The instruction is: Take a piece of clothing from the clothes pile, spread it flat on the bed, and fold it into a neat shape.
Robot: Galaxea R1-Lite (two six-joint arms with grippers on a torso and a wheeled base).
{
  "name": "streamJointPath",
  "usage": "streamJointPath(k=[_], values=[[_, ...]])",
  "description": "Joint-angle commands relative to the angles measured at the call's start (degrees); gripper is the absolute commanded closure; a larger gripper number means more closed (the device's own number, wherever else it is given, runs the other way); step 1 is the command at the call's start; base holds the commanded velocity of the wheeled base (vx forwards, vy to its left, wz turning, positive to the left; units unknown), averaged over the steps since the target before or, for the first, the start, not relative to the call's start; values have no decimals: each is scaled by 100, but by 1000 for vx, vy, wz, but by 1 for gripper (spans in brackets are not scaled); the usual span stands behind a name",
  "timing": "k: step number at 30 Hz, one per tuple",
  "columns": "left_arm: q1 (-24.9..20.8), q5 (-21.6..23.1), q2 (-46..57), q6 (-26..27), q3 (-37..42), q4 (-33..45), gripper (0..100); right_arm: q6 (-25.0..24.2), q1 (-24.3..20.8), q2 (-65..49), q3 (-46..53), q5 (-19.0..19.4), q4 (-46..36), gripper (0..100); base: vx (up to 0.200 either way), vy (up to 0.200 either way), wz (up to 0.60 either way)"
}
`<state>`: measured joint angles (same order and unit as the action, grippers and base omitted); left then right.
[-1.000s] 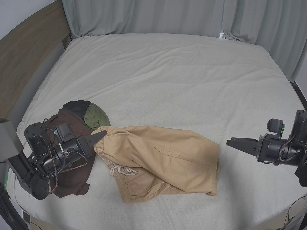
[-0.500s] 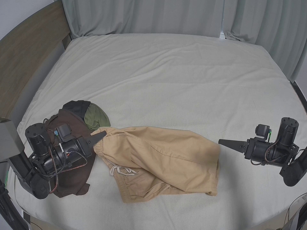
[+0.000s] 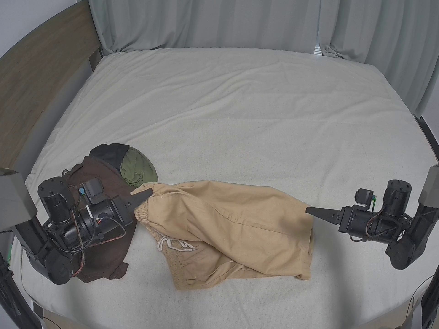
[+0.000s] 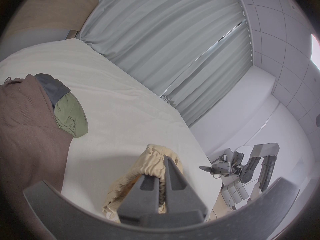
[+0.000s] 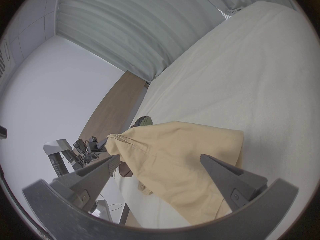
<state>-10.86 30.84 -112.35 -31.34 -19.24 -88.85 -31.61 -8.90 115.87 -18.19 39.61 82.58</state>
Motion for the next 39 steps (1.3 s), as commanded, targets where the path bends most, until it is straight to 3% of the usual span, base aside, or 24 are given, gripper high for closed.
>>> streamJointPath(k=[1,29,39], values=[[-12,1,-50,-3,-1,-1,100,6,81,594,0,-6,267,0,0,0,0],[-4,1,-94,5,-27,-1,100,58,336,1737,-167,-32,558,0,0,0,0],[5,1,-77,5,-27,-1,100,41,204,2045,-317,-278,558,0,0,0,0]])
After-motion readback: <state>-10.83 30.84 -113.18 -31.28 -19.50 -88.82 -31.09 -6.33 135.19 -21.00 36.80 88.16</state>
